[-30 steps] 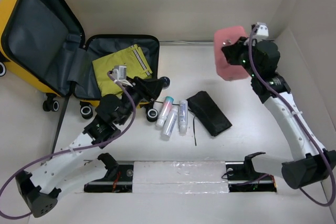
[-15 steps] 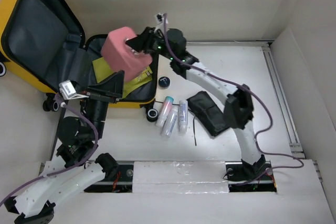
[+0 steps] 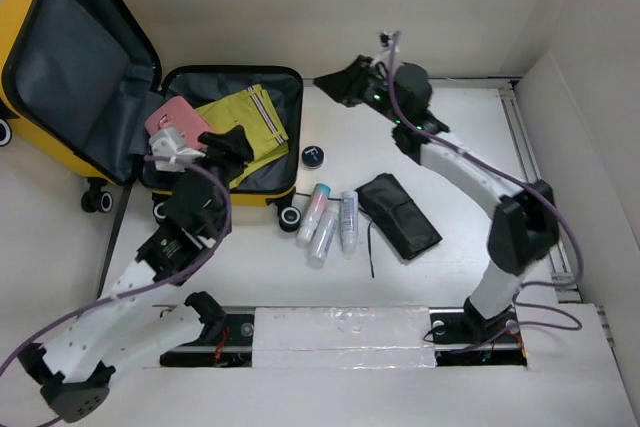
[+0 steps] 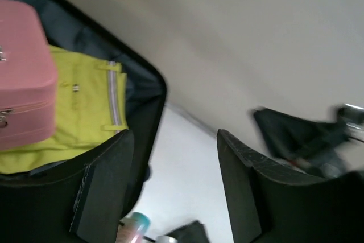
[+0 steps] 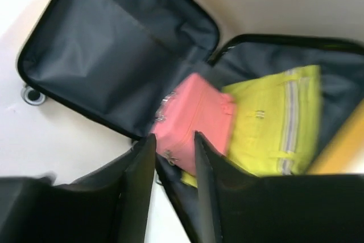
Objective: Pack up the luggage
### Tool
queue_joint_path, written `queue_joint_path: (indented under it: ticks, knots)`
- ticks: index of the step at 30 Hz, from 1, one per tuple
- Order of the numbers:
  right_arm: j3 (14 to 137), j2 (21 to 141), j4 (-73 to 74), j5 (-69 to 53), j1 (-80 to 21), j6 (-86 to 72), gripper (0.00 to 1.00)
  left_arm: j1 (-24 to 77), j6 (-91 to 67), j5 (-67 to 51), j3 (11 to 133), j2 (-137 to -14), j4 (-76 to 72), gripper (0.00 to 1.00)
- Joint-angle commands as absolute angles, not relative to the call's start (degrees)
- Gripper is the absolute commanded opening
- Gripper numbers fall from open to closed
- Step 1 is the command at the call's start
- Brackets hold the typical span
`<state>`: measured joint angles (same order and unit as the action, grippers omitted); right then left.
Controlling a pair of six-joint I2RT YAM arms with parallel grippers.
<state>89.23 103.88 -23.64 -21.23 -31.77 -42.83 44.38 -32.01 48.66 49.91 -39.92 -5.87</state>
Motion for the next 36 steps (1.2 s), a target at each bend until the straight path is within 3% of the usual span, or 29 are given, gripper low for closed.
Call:
queue_joint_path:
  ticks: [1,2,3,4,7,10,12,15,19,28,34,36]
  knots:
    - [77.4,91.1,-27.3,-22.3,-30.3,-37.9,0.25,40.1,-36.9,46.9,51.8,-46.9,1.6,0.56]
    - [74.1,88.5,-26.8,-22.3,-30.3,-37.1,0.18,37.6,-36.9,46.8,51.8,-48.5,0.7,0.56]
    - [71.1,86.0,-25.8,-20.8,-29.6,-36.1,0.15,35.0,-36.9,35.8,53.4,-50.2,-0.5,0.56]
    - [66.1,83.3,-23.5,-19.1,-29.6,-34.6,0.13,29.9,-36.9,30.4,54.5,-53.8,-1.4,0.55]
    - [59.9,74.1,-9.4,-7.3,-30.3,-27.8,0.11,28.6,-37.4,21.7,59.2,-61.1,-4.7,0.52]
    - [54.9,68.4,1.5,-1.3,-30.3,-26.2,0.29,31.4,-36.4,20.0,60.9,-64.8,-7.0,0.51]
    - [48.4,65.1,4.5,-0.1,-30.3,-26.2,0.49,32.5,-36.4,15.1,59.4,-67.0,-10.3,0.49]
    - [40.4,61.7,8.9,4.6,-31.0,-27.0,0.63,35.7,-36.4,8.7,55.2,-68.4,-13.4,0.49]
    - [35.7,61.2,12.2,10.8,-31.0,-31.5,0.76,45.0,-32.4,9.8,54.4,-71.2,-14.9,0.49]
    - [37.7,69.1,11.3,13.5,-21.2,-28.2,0.92,49.3,-34.6,1.6,46.0,-69.8,-25.5,0.49]
    - [40.2,76.1,11.3,1.4,-14.3,-21.9,0.95,49.8,-34.1,0.4,43.8,-69.2,-26.7,0.49]
    - [40.2,76.9,9.9,-8.3,-11.7,-20.8,0.92,49.8,-33.5,0.4,42.5,-68.6,-26.7,0.49]
